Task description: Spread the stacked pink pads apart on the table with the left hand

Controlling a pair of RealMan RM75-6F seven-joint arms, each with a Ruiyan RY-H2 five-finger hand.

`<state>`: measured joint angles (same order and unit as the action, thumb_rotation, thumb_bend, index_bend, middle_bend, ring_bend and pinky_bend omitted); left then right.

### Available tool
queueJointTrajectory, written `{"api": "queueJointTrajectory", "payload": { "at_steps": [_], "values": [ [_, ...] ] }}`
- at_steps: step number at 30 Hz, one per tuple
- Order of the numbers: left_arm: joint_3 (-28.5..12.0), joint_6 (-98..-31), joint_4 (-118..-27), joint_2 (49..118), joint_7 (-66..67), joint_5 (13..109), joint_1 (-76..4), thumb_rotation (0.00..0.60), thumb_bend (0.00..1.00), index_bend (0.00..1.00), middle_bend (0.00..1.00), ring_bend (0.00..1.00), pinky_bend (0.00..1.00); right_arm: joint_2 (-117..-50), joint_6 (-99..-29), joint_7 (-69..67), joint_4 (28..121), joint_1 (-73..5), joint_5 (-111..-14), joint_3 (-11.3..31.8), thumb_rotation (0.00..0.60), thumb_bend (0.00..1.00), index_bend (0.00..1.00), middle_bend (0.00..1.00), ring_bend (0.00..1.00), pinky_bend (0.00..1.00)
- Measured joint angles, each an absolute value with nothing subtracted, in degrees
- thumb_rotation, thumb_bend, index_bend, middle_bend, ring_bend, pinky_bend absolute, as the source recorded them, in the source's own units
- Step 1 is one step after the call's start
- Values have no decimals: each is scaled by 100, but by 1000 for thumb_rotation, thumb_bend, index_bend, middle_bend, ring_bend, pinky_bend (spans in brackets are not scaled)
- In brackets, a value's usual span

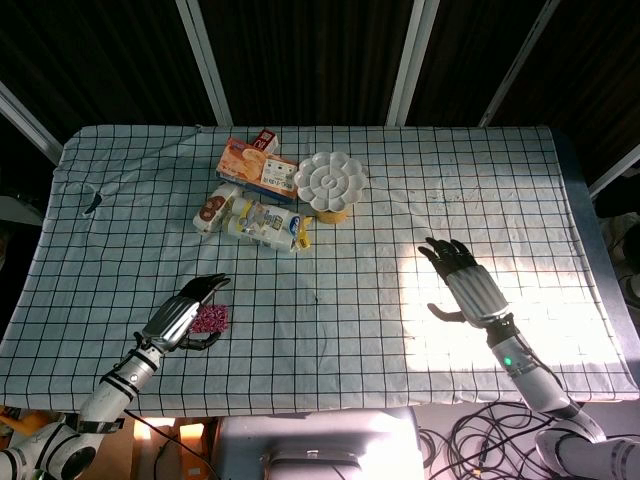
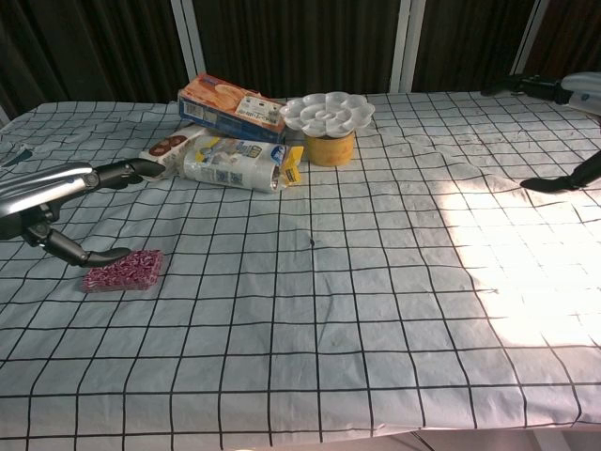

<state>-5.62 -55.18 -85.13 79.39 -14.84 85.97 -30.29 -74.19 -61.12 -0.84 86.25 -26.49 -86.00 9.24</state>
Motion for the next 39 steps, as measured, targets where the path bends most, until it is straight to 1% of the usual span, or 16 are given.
{"api": "queueJointTrajectory", "payload": {
  "at_steps": [7,10,12,15,18,21,25,28,34,39],
  "values": [
    [-456,-5626,-8609,7873,-1250,8553,-3016,600,328,0,0,0,0,-7434,-6183,-191,8536,-2661,-8593,816,600,194,0,0,0,0],
    [-405,-5696,-8669,7831,-1082,8566,-2989,600,330,0,11,0,0,-7368,-6341,-227,8543,-2587,-8657,745,600,194,0,0,0,0],
    [-368,-5729,-8702,7804,-910,8560,-2964,600,330,0,35,0,0,-7304,-6514,-217,8554,-2489,-8715,678,600,194,0,0,0,0],
    [-321,-5757,-8760,7768,-429,8452,-2909,600,329,19,73,0,0,-7213,-6880,-73,8548,-2266,-8814,556,600,194,0,0,0,0],
    [-297,-5802,-8834,7787,352,8184,-2843,600,331,56,113,0,0,-7096,-7330,78,8551,-1909,-8881,376,600,194,0,0,0,0],
    [-287,-5824,-8899,7881,1215,7802,-2798,600,334,79,140,0,0,-6937,-7604,80,8558,-1578,-8922,152,600,194,0,0,0,0],
    [-305,-5760,-8837,8180,2079,7164,-2820,600,335,103,167,0,0,-6838,-7720,-141,8544,-1443,-9005,25,600,194,0,0,0,0],
    [-330,-5693,-8711,8405,2449,6823,-2877,600,335,104,168,0,0,-6804,-7756,-212,8515,-1390,-9068,-36,600,194,0,0,0,0],
    [-360,-5650,-8619,8530,2606,6660,-2942,600,335,114,165,0,0,-6795,-7707,-220,8507,-1391,-9049,-43,600,194,0,0,0,0],
    [-416,-5727,-8402,8641,2749,6511,-2982,600,336,179,186,15,0,-6760,-7427,-320,8513,-1440,-8943,-67,600,194,0,0,0,0]
  ]
}}
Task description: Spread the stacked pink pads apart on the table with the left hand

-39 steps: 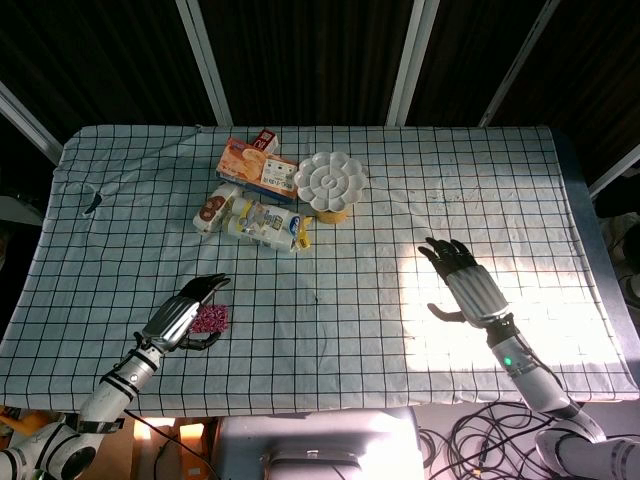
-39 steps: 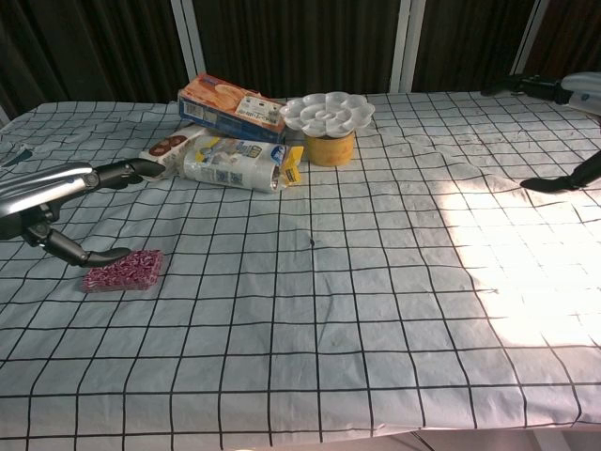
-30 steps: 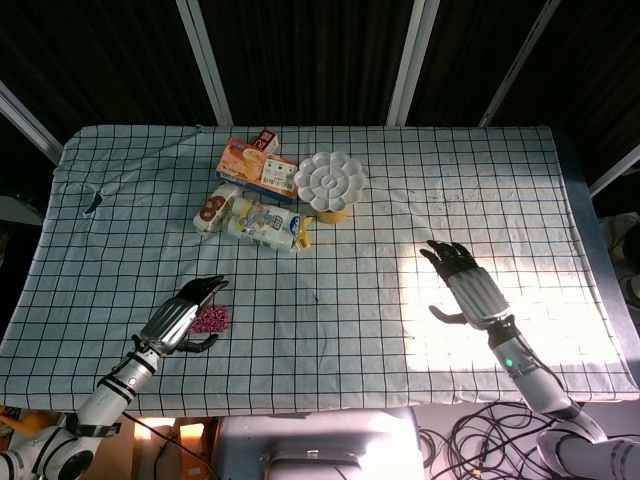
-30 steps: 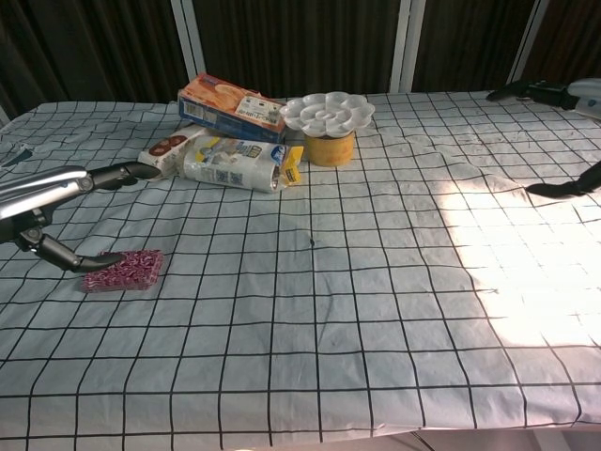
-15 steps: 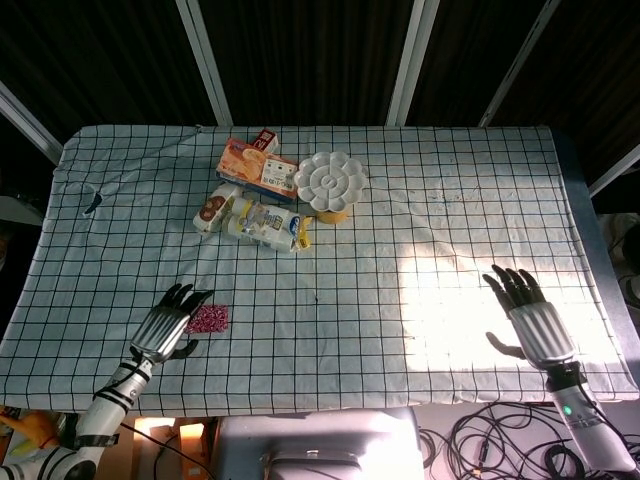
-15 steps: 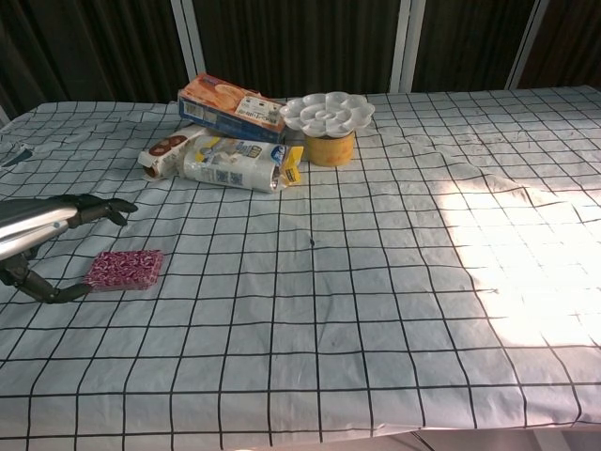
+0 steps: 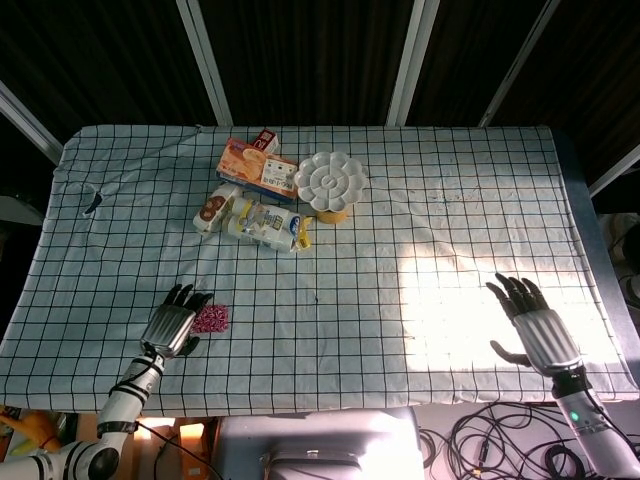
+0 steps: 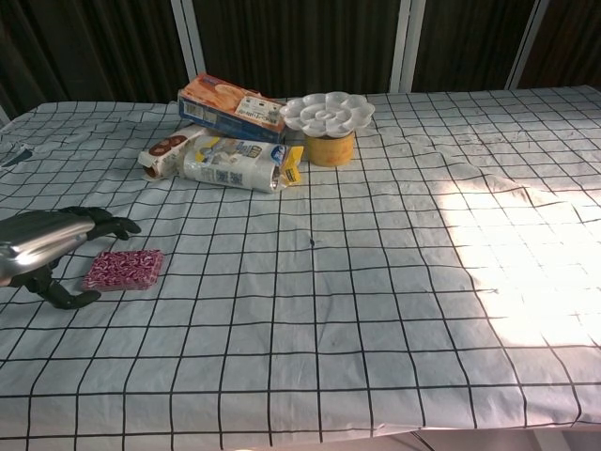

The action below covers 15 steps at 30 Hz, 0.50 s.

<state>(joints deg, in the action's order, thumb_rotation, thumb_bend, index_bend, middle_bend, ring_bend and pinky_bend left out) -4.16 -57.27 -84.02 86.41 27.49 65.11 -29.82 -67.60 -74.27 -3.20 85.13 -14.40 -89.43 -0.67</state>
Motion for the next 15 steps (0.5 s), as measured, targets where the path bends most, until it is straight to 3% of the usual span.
{"api": "queueJointTrajectory", "payload": {
  "at_steps": [7,15],
  "values": [
    [-426,-5799,-8239,8726,2786,6439,-3009,600,335,260,236,47,0,-6687,-7199,-341,8604,-1488,-8821,-92,600,194,0,0,0,0],
    [-414,-5786,-8216,8777,2694,6467,-3045,600,334,266,240,57,0,-6661,-7101,-259,8671,-1475,-8682,-73,600,194,0,0,0,0]
  ]
}}
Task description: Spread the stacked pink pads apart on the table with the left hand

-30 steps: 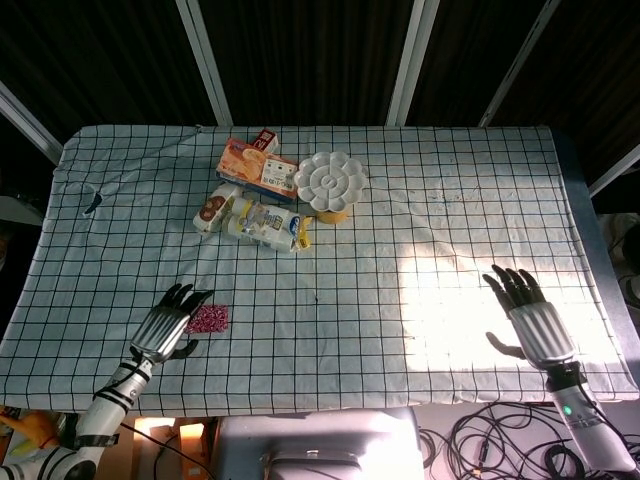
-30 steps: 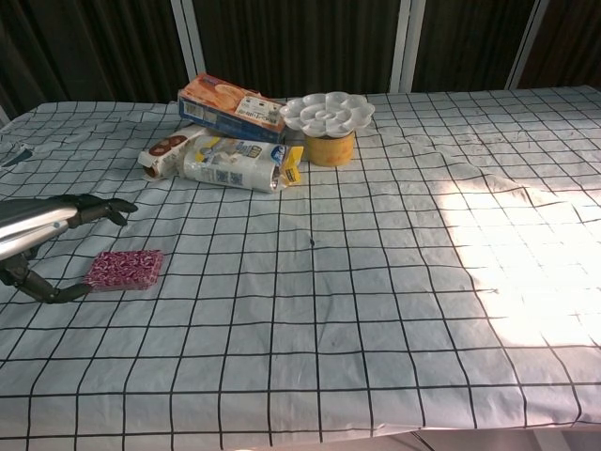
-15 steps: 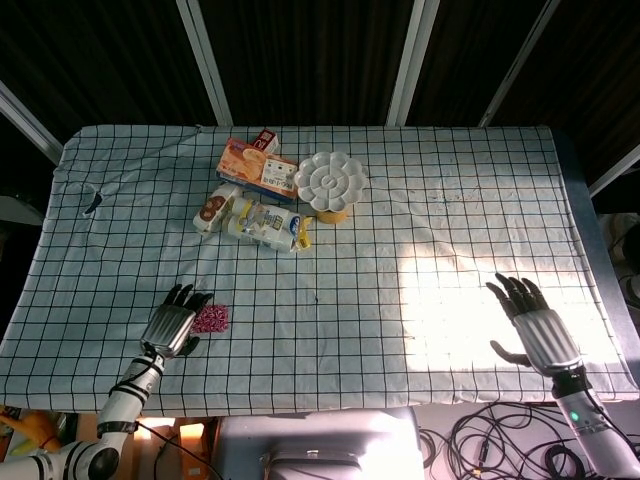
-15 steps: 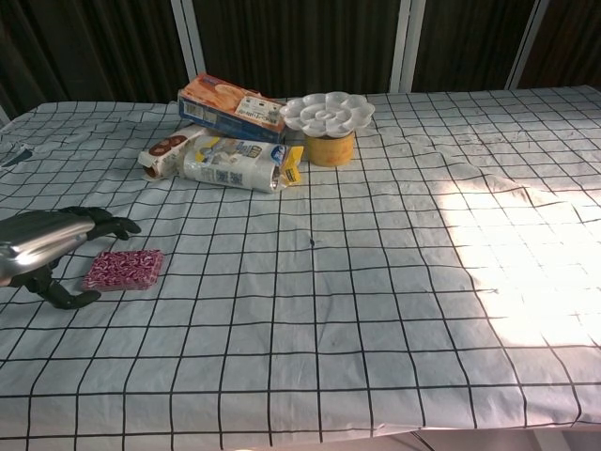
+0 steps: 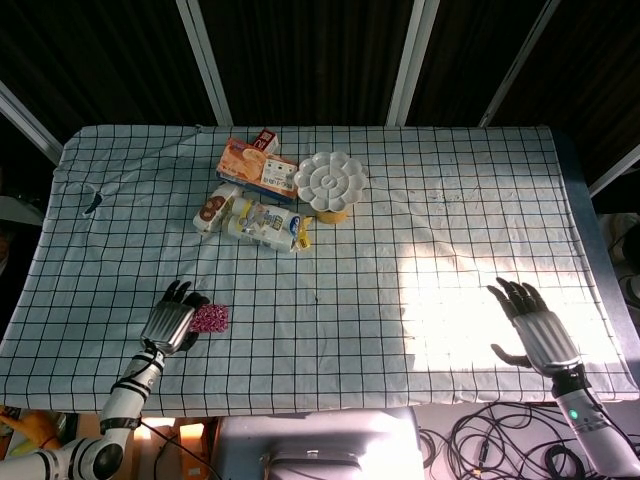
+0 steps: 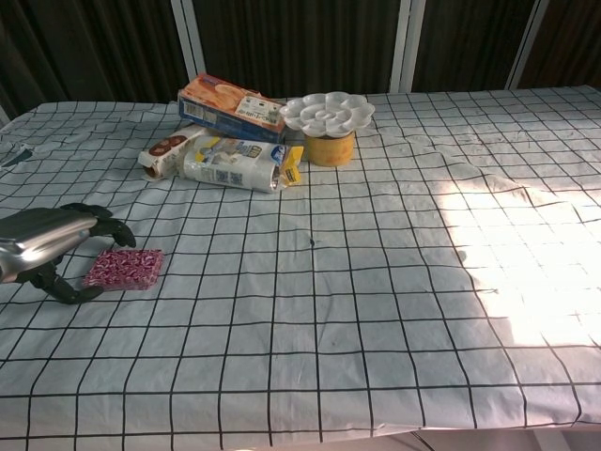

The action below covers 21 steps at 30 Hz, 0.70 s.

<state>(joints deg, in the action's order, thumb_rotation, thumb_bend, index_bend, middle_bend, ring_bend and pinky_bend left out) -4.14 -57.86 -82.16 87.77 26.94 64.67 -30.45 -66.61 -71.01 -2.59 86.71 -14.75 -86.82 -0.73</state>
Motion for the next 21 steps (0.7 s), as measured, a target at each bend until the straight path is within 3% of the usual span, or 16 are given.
{"api": "queueJointTrajectory", "payload": {
  "at_steps": [13,21],
  "values": [
    [-425,-5712,-8140,8862,2732,6344,-3134,600,334,275,256,72,0,-6623,-6979,-186,8728,-1475,-8565,-55,600,194,0,0,0,0],
    [-416,-5726,-8136,8863,2768,6309,-3158,600,334,361,391,147,0,-6610,-6944,-153,8758,-1471,-8523,-43,600,194,0,0,0,0]
  ]
}}
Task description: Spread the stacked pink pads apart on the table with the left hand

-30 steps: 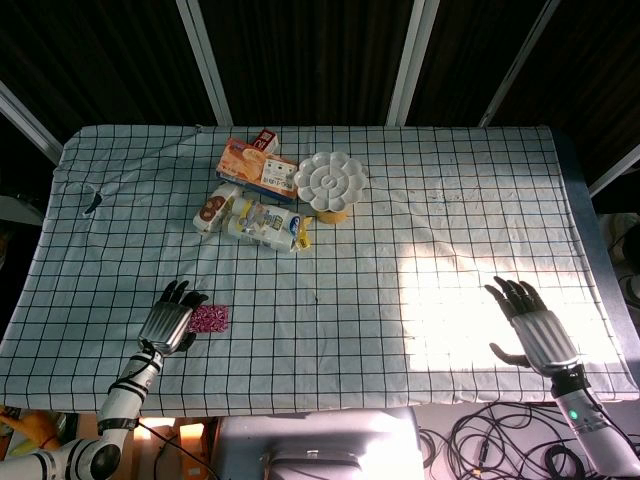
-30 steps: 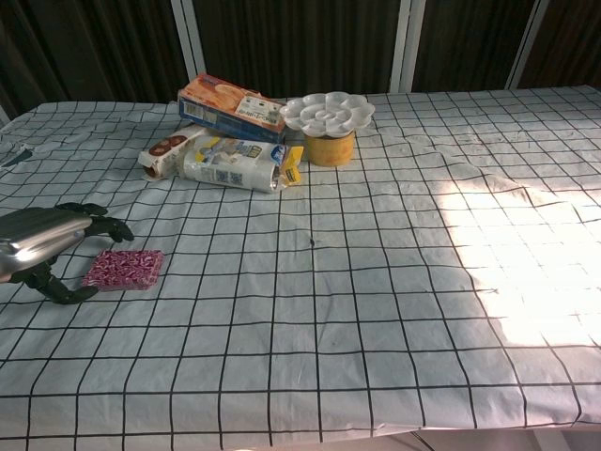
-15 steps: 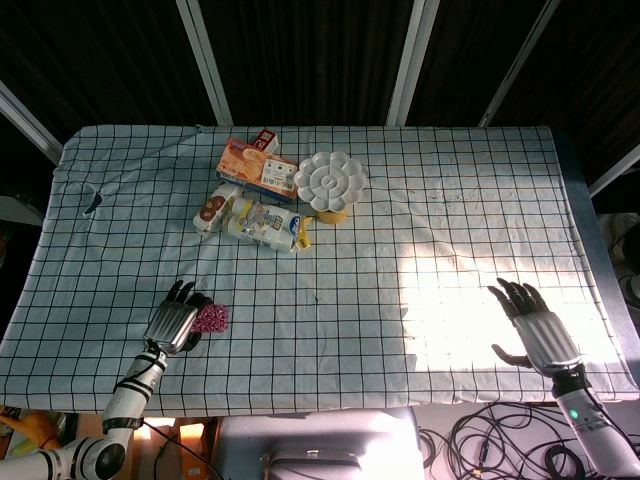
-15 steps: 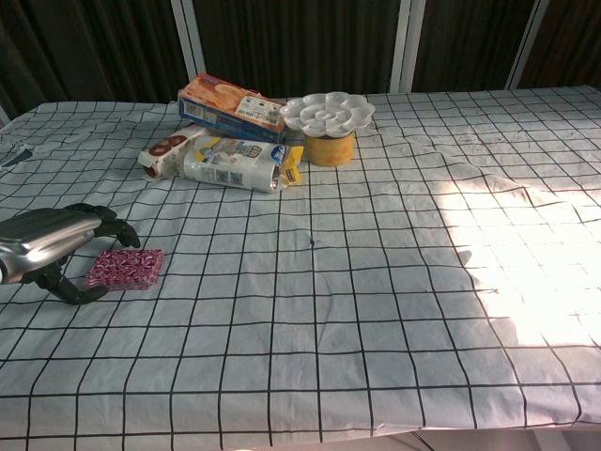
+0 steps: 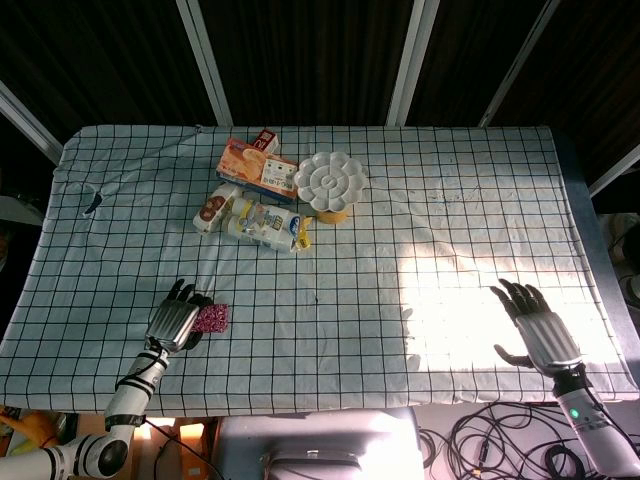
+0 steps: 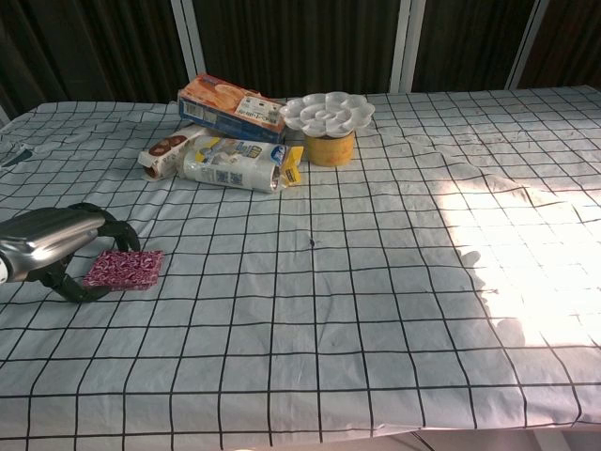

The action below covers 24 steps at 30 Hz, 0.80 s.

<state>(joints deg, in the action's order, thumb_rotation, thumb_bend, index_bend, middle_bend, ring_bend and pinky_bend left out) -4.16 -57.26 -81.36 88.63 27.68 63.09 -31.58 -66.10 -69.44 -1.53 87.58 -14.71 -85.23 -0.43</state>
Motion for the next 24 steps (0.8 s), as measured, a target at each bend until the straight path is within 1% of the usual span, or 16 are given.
{"api": "queueJointTrajectory", "payload": {
  "at_steps": [1,4,8,17,24],
  "values": [
    [-416,-5725,-8131,8864,2777,6294,-3161,600,333,368,405,155,0,-6610,-6942,-147,8759,-1471,-8521,-42,600,193,0,0,0,0],
    [-418,-5749,-8121,8868,2777,6296,-3165,600,333,414,495,208,0,-6615,-6934,-127,8763,-1469,-8515,-42,600,194,0,0,0,0],
    [-402,-5874,-8108,8874,2724,6436,-3141,600,333,472,564,250,0,-6616,-6911,-100,8772,-1468,-8486,-36,600,194,0,0,0,0],
    [-379,-6198,-8158,8782,2486,6751,-3020,600,333,509,594,268,0,-6620,-6877,-42,8822,-1471,-8480,-43,600,194,0,0,0,0],
    [-403,-6551,-8281,8462,2192,6954,-2841,600,332,521,614,286,0,-6622,-6884,-18,8848,-1458,-8482,-47,600,194,0,0,0,0]
  ]
}}
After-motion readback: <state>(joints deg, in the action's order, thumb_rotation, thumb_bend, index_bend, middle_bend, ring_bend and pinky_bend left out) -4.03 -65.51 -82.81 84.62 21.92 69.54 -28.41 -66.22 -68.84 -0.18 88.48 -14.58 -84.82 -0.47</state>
